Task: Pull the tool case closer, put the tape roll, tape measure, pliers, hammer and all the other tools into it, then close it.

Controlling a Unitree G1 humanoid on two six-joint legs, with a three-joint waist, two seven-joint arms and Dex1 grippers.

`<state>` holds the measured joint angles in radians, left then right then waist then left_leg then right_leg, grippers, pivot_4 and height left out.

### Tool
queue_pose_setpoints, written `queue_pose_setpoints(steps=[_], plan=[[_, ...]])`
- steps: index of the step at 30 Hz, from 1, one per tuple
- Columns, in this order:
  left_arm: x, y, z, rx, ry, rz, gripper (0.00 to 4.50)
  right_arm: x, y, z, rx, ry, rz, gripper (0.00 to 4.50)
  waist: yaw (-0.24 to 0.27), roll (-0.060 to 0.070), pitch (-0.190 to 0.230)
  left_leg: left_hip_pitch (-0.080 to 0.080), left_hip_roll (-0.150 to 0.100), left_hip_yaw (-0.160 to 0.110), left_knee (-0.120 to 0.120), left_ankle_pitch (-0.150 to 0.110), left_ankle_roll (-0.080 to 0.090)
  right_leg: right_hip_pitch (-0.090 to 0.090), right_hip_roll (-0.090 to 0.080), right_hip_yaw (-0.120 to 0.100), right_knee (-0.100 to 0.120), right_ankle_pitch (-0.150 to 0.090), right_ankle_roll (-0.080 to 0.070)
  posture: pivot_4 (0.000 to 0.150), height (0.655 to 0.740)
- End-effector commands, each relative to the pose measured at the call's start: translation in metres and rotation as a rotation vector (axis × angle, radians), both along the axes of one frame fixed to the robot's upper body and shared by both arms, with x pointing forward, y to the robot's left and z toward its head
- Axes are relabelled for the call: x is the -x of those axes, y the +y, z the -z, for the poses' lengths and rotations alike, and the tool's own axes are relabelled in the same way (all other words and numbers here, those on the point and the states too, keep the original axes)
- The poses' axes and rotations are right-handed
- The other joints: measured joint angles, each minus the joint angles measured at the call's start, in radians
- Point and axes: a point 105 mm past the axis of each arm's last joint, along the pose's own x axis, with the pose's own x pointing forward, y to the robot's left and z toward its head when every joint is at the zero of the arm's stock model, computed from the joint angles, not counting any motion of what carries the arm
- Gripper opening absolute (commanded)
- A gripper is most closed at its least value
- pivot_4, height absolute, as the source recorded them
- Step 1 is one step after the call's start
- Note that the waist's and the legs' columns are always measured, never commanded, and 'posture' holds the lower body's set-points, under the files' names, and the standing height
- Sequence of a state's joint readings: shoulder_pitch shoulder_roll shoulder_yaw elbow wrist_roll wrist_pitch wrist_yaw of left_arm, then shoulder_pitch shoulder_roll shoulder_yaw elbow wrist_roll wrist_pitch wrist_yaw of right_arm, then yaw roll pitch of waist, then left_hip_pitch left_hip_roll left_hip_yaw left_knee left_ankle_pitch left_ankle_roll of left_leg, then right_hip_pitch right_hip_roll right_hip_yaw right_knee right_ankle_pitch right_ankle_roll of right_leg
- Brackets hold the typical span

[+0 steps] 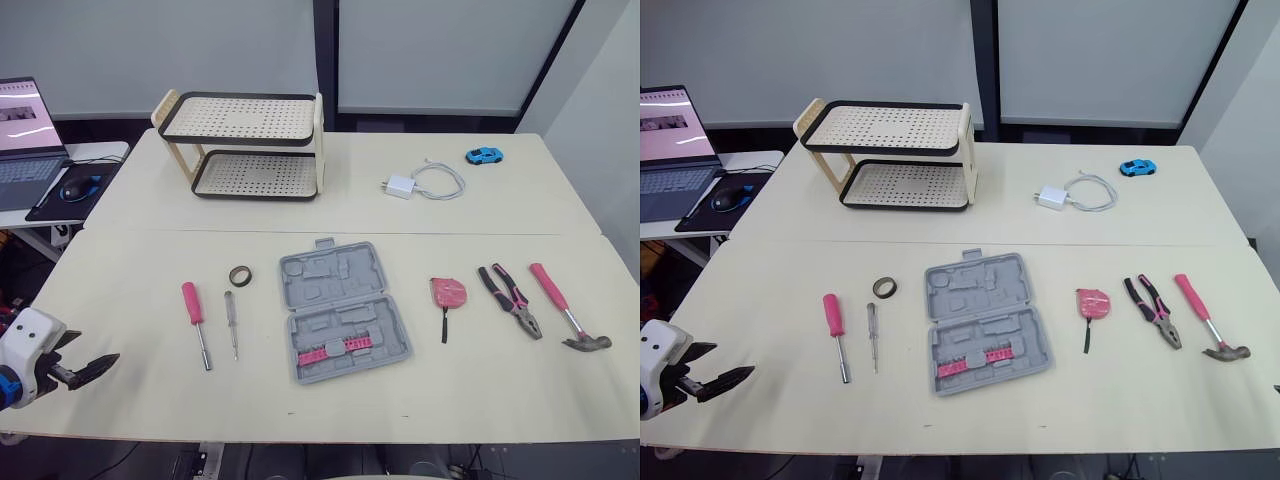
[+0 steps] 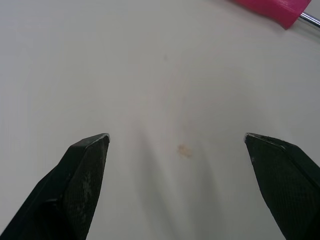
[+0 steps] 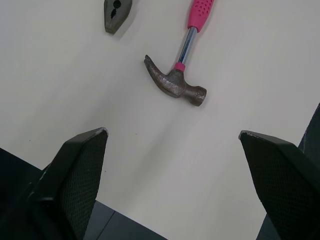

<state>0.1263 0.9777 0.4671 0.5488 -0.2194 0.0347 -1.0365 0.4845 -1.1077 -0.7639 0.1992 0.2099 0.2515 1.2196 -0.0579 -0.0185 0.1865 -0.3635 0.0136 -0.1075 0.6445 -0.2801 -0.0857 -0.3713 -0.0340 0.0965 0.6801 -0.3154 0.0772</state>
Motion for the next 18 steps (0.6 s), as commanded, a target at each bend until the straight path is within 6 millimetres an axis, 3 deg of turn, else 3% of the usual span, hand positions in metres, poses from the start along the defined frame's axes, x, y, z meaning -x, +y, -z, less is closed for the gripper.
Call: queue_pose_setpoints(steps=[1, 18], plan=[[0.001, 0.006, -0.010, -0.035, -0.009, -0.005, 4.50, -0.003, -0.003, -0.005, 0.012, -0.033, 0.000, 4.48, 0.000, 0.000, 0.000, 0.000, 0.000, 0.000, 0.000, 0.000, 0.000, 0.000, 0.000, 0.000, 0.000, 0.000, 0.000, 0.150, 0.7350], [-0.004, 0.006, -0.020, 0.025, -0.067, -0.028, 4.50, -0.010, -0.013, -0.004, 0.025, -0.085, 0.002, 4.48, -0.001, 0.000, 0.000, 0.000, 0.000, 0.000, 0.000, 0.000, 0.000, 0.000, 0.000, 0.000, 0.000, 0.000, 0.000, 0.150, 0.7350]])
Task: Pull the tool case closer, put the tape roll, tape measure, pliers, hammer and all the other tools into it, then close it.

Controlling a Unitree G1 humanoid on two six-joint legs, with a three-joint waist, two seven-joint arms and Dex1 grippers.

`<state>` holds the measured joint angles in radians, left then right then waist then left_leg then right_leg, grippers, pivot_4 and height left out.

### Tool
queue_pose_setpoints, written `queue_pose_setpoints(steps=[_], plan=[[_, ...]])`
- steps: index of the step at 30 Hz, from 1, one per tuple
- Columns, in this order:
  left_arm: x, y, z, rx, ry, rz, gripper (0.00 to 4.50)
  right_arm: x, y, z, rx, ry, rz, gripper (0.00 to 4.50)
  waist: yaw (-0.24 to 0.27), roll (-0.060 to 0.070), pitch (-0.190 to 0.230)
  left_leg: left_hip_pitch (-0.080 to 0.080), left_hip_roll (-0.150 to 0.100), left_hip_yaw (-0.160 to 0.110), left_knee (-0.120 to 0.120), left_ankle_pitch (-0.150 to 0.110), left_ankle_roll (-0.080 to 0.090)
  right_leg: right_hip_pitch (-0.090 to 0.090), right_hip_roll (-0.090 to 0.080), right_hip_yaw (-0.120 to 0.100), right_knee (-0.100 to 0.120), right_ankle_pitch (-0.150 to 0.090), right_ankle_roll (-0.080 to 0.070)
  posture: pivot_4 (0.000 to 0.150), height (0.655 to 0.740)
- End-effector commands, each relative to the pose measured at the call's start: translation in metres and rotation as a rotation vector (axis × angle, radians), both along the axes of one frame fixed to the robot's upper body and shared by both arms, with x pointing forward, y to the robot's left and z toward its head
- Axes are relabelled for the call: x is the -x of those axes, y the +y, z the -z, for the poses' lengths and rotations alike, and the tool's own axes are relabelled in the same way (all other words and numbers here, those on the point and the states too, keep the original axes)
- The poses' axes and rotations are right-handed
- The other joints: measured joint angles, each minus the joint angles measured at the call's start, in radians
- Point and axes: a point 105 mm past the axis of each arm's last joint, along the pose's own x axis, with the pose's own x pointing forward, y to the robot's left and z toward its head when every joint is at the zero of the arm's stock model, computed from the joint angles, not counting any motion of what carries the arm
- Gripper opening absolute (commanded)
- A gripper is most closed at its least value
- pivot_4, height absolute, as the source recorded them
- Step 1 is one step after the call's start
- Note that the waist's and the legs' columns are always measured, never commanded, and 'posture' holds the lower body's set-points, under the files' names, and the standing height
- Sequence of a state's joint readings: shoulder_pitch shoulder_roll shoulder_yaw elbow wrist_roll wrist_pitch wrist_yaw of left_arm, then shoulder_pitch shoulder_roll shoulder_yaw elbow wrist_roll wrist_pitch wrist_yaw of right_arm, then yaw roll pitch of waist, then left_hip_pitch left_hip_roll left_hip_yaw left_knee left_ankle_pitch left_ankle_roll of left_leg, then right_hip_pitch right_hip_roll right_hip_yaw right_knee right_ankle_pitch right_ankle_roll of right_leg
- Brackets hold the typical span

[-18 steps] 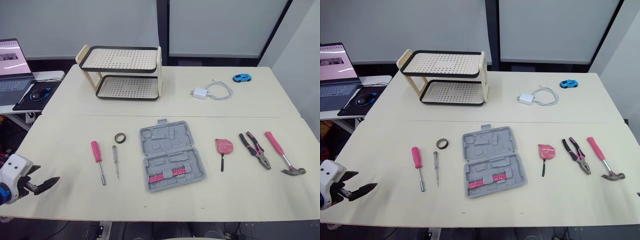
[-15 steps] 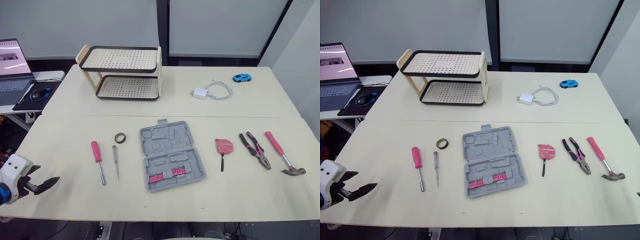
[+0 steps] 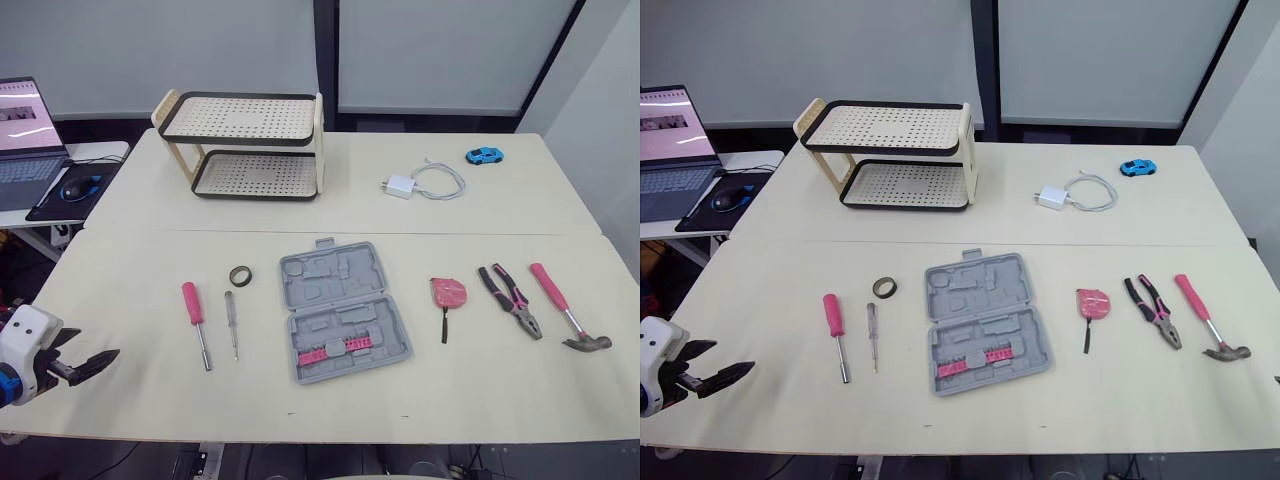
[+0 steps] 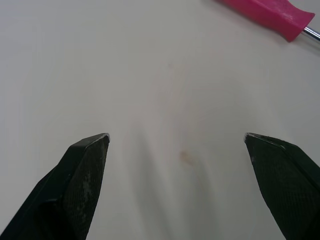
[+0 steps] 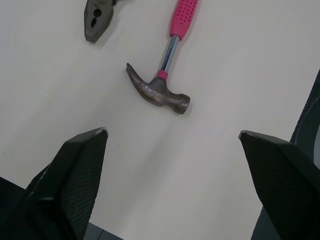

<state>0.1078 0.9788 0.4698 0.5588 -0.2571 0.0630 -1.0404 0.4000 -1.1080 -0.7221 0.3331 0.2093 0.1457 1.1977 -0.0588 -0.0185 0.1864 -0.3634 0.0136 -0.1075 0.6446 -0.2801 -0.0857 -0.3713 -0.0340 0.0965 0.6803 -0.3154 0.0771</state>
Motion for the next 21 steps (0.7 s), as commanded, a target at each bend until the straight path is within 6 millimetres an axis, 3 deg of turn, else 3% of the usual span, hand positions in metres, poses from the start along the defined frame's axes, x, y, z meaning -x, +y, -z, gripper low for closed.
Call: queue_pose_setpoints(steps=[1, 21], plan=[[-0.0002, 0.0059, -0.0161, -0.021, -0.045, -0.008, 4.50, -0.0023, -0.0024, -0.0067, 0.025, -0.022, -0.008, 4.48, 0.000, 0.000, 0.000, 0.000, 0.000, 0.000, 0.000, 0.000, 0.000, 0.000, 0.000, 0.000, 0.000, 0.000, 0.000, 0.150, 0.7350], [0.0079, 0.0102, -0.0164, -0.012, -0.051, -0.044, 4.50, -0.0102, -0.0072, -0.0086, 0.003, -0.075, 0.015, 4.48, -0.001, 0.000, 0.000, 0.000, 0.000, 0.000, 0.000, 0.000, 0.000, 0.000, 0.000, 0.000, 0.000, 0.000, 0.000, 0.150, 0.7350]])
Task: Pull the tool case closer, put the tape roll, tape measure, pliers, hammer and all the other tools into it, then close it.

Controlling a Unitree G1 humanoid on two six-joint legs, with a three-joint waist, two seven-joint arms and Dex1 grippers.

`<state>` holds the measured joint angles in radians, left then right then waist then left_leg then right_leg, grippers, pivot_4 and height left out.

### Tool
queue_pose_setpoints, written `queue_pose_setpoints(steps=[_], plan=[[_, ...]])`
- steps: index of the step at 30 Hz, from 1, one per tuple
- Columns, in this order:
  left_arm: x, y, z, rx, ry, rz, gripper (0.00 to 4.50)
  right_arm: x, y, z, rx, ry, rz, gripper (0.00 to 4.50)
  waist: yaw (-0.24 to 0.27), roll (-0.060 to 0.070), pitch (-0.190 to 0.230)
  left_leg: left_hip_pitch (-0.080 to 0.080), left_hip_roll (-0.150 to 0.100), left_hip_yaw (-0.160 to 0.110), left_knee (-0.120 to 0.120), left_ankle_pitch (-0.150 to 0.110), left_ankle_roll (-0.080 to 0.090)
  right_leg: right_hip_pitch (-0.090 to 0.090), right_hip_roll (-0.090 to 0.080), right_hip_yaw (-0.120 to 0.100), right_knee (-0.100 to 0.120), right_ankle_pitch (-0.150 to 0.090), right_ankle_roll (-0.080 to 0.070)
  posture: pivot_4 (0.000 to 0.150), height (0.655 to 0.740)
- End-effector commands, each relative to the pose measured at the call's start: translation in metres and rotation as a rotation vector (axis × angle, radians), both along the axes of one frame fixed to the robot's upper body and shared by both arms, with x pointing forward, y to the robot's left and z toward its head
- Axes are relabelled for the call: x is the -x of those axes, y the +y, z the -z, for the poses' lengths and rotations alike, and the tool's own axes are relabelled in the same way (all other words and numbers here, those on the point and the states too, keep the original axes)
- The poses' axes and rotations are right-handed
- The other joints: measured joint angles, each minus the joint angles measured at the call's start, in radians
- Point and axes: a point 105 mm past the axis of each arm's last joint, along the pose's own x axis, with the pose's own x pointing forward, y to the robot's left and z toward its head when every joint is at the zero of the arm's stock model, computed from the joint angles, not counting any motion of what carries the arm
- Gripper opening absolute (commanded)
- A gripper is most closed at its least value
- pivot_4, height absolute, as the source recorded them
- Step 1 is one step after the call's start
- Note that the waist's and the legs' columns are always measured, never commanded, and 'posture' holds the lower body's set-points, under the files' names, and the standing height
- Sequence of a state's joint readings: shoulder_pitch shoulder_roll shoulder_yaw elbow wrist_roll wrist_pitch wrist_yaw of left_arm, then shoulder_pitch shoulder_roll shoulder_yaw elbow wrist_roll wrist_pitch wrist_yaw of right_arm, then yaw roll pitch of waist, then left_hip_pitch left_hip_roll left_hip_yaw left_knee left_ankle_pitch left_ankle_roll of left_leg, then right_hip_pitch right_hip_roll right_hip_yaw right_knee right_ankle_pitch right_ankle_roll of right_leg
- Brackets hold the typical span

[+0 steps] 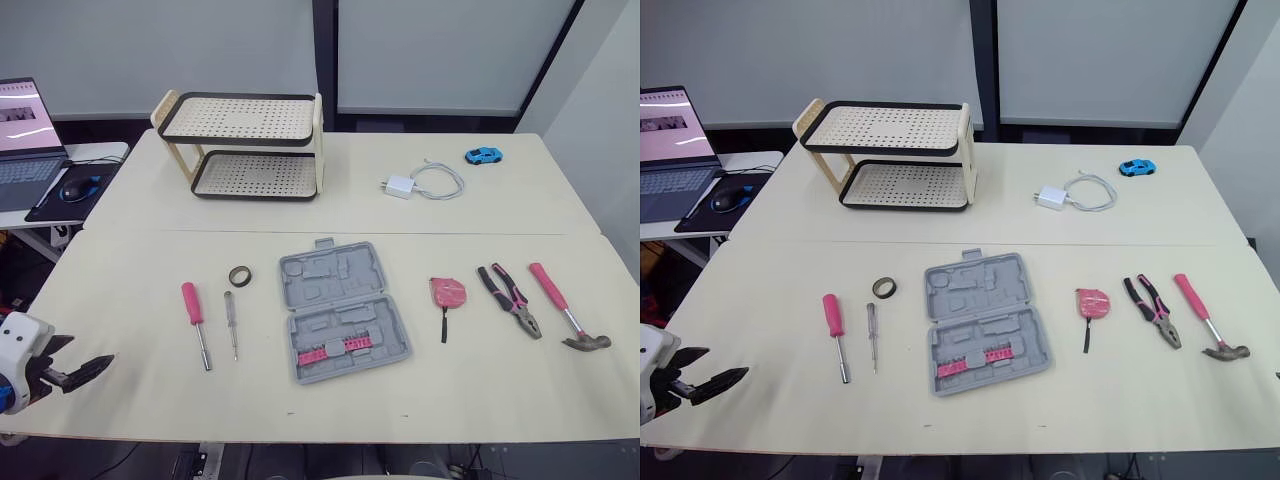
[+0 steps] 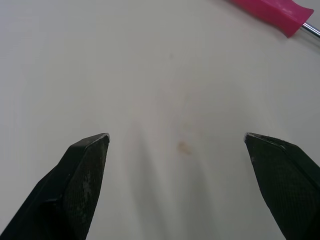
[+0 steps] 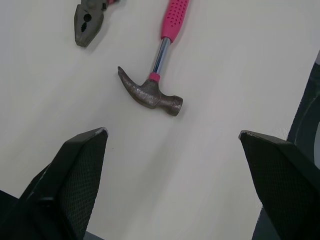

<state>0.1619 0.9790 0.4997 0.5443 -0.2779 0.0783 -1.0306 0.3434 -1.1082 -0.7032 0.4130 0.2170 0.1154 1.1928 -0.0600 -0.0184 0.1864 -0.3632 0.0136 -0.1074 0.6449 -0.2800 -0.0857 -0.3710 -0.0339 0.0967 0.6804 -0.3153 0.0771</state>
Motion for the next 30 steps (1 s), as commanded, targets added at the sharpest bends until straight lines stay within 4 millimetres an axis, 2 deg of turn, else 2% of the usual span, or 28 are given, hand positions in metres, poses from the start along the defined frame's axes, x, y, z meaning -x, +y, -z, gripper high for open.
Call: queue_pose_setpoints(steps=[1, 3, 8, 11, 14, 18, 20, 23, 25, 27, 30], plan=[[-0.004, 0.003, -0.019, -0.016, -0.069, -0.003, 4.50, -0.008, 0.000, -0.011, 0.031, -0.048, -0.012, 4.48, 0.000, 0.000, 0.000, 0.000, 0.000, 0.000, 0.000, 0.000, 0.000, 0.000, 0.000, 0.000, 0.000, 0.000, 0.000, 0.150, 0.7350], [-0.008, -0.005, -0.020, 0.002, -0.085, 0.020, 4.50, -0.013, 0.002, -0.014, 0.039, -0.073, -0.025, 4.48, 0.000, 0.000, 0.000, 0.000, 0.000, 0.000, 0.000, 0.000, 0.000, 0.000, 0.000, 0.000, 0.000, 0.000, 0.000, 0.150, 0.7350], [-0.023, -0.054, -0.024, 0.103, -0.116, 0.159, 4.50, -0.036, 0.032, -0.032, 0.025, -0.168, -0.124, 4.48, 0.001, 0.001, 0.000, 0.000, 0.000, 0.000, 0.000, 0.000, 0.000, 0.000, 0.000, 0.001, 0.000, 0.000, 0.001, 0.150, 0.7350], [-0.031, -0.096, -0.025, 0.165, -0.118, 0.272, 4.50, -0.052, 0.069, -0.047, -0.003, -0.210, -0.234, 4.48, 0.001, 0.001, 0.000, 0.000, 0.000, 0.000, 0.000, 0.000, 0.000, 0.000, 0.000, 0.000, 0.000, 0.000, 0.001, 0.150, 0.7350], [-0.037, -0.136, -0.026, 0.205, -0.111, 0.372, 4.50, -0.068, 0.116, -0.064, -0.046, -0.254, -0.352, 4.48, 0.001, 0.001, 0.000, 0.000, 0.000, 0.000, 0.001, 0.000, 0.000, 0.001, 0.000, 0.001, 0.000, 0.001, 0.001, 0.150, 0.7350], [-0.047, -0.169, -0.027, 0.218, -0.116, 0.445, 4.50, -0.078, 0.163, -0.068, -0.091, -0.259, -0.463, 4.48, 0.005, 0.001, 0.000, -0.001, 0.000, -0.002, 0.001, 0.000, 0.000, 0.001, 0.000, 0.000, 0.000, 0.001, 0.001, 0.150, 0.7350], [-0.051, -0.180, -0.027, 0.230, -0.118, 0.464, 4.50, -0.082, 0.178, -0.064, -0.088, -0.254, -0.496, 4.48, 0.006, 0.000, 0.000, -0.001, 0.000, -0.002, 0.001, 0.000, 0.000, 0.001, 0.000, -0.001, 0.000, 0.001, 0.001, 0.150, 0.7350], [-0.062, -0.192, -0.022, 0.214, -0.121, 0.500, 3.93, -0.097, 0.203, -0.046, -0.069, -0.221, -0.548, 3.92, 0.007, 0.000, 0.000, -0.002, 0.000, -0.002, 0.001, 0.000, 0.000, 0.000, 0.000, -0.001, 0.000, 0.001, 0.001, 0.150, 0.7350], [-0.068, -0.197, -0.015, 0.199, -0.102, 0.525, 3.28, -0.105, 0.220, -0.031, -0.049, -0.192, -0.590, 3.15, 0.006, 0.000, 0.000, -0.002, -0.001, -0.002, 0.001, 0.000, 0.000, 0.000, 0.000, -0.001, 0.000, 0.001, 0.001, 0.150, 0.7350], [-0.072, -0.200, -0.008, 0.183, -0.081, 0.550, 2.67, -0.114, 0.231, -0.019, -0.035, -0.165, -0.606, 2.60, 0.006, 0.000, 0.000, -0.002, -0.001, -0.002, 0.001, 0.000, 0.000, -0.001, 0.000, -0.001, 0.000, 0.001, 0.001, 0.150, 0.7350], [-0.075, -0.204, 0.004, 0.159, -0.039, 0.599, 1.76, -0.128, 0.245, 0.000, -0.010, -0.125, -0.620, 2.06, 0.003, 0.000, 0.000, -0.002, -0.001, -0.002, 0.001, 0.000, 0.000, -0.002, 0.000, -0.001, 0.000, 0.001, 0.001, 0.150, 0.7350]])
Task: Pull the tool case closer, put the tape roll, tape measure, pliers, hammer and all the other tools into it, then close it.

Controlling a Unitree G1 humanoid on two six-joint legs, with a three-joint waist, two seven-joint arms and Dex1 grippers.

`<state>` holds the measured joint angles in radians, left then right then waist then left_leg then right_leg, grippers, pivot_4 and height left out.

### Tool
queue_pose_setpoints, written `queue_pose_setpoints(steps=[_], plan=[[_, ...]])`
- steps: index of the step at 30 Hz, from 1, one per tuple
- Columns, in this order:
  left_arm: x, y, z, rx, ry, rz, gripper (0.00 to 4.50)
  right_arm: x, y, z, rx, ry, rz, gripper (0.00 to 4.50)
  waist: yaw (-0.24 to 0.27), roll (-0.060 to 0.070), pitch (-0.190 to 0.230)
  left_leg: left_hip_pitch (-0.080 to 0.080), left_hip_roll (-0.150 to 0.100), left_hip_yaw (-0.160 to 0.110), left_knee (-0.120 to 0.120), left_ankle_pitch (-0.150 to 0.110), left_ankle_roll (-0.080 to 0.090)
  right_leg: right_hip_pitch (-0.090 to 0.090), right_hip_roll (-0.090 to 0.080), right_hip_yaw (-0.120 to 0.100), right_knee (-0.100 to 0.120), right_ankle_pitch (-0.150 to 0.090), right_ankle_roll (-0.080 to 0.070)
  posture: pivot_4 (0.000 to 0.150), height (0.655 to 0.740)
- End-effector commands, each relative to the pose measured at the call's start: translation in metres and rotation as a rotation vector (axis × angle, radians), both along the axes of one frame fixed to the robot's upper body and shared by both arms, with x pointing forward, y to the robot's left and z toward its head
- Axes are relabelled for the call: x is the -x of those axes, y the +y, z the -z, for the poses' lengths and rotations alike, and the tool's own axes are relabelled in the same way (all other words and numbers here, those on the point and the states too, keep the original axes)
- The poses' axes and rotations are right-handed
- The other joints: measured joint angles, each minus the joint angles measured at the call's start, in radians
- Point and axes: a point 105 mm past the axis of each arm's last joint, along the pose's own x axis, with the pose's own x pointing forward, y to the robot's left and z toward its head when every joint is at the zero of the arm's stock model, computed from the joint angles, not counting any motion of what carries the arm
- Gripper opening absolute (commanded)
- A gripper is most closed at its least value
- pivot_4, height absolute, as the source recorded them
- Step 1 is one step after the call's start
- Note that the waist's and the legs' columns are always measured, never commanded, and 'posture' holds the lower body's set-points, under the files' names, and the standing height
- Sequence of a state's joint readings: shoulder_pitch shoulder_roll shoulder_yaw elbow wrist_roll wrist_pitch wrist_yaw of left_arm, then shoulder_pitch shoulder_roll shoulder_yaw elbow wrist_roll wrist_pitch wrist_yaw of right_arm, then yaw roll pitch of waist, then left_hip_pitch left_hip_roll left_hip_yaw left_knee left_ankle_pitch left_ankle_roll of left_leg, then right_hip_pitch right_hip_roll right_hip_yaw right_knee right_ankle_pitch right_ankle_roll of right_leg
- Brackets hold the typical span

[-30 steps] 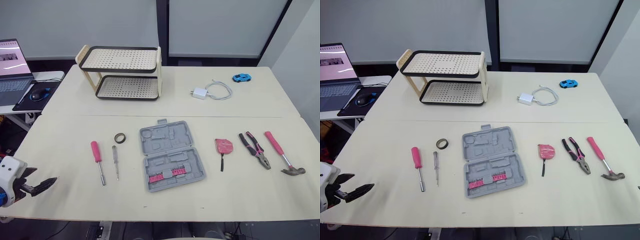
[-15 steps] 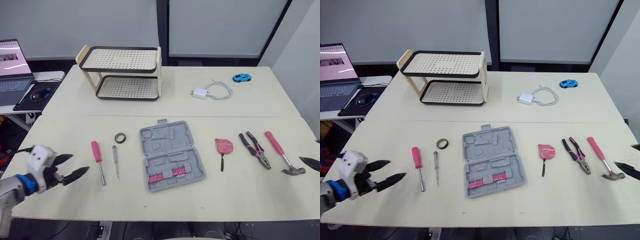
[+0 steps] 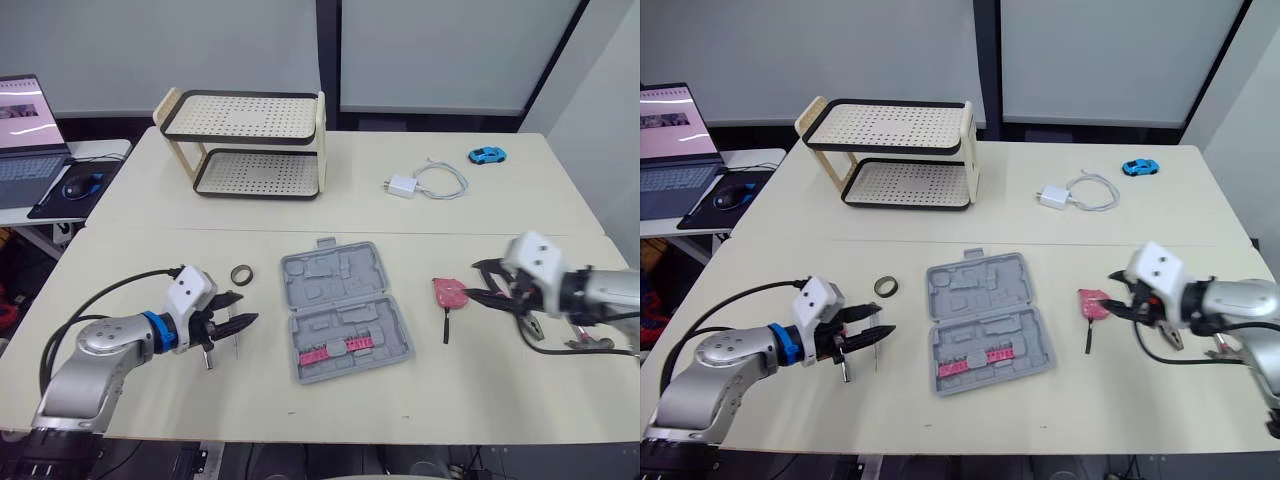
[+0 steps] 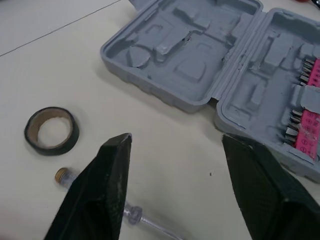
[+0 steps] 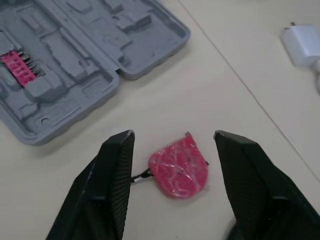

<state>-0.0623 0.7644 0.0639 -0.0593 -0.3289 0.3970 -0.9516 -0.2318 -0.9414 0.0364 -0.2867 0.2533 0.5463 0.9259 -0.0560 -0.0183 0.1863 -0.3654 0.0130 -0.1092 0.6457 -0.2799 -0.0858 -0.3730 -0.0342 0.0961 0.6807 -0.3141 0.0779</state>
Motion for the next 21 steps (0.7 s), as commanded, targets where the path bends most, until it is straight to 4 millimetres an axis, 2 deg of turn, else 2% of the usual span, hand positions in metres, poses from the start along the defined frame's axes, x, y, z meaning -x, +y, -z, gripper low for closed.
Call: queue_pose_setpoints(steps=[1, 5, 6, 10, 21], plan=[[-0.002, -0.002, 0.008, -0.045, 0.008, 0.058, 1.45, -0.014, 0.009, 0.012, 0.056, 0.002, 0.008, 1.88, -0.001, 0.000, 0.000, 0.000, 0.000, 0.000, 0.000, 0.000, 0.000, 0.000, 0.000, 0.000, 0.000, 0.000, 0.000, 0.150, 0.7350], [-0.003, -0.003, 0.026, -0.099, 0.032, 0.122, 0.19, -0.032, 0.021, 0.030, 0.082, 0.031, 0.008, 1.07, -0.001, 0.000, 0.000, -0.001, 0.000, 0.000, 0.000, 0.000, 0.000, -0.001, 0.000, -0.001, 0.000, 0.000, 0.000, 0.150, 0.7350], [-0.005, -0.004, 0.029, -0.101, 0.033, 0.131, 0.00, -0.036, 0.023, 0.032, 0.084, 0.034, 0.010, 0.88, -0.001, 0.000, 0.000, -0.001, 0.000, 0.000, 0.000, 0.000, 0.000, -0.001, 0.000, -0.001, 0.000, 0.000, 0.000, 0.150, 0.7350], [-0.013, -0.014, 0.035, -0.105, 0.027, 0.163, 0.00, -0.050, 0.031, 0.042, 0.098, 0.051, 0.017, 0.02, 0.000, 0.000, 0.000, -0.002, 0.000, -0.001, 0.000, 0.000, 0.000, -0.002, 0.000, -0.001, 0.000, 0.000, 0.000, 0.150, 0.7350], [-0.031, -0.029, 0.043, -0.112, 0.002, 0.192, 0.00, -0.059, 0.051, 0.057, 0.073, 0.108, -0.016, 0.02, 0.000, 0.000, 0.000, -0.001, 0.000, -0.002, 0.001, 0.000, 0.000, -0.001, 0.000, -0.002, 0.001, 0.000, 0.000, 0.150, 0.7350]])
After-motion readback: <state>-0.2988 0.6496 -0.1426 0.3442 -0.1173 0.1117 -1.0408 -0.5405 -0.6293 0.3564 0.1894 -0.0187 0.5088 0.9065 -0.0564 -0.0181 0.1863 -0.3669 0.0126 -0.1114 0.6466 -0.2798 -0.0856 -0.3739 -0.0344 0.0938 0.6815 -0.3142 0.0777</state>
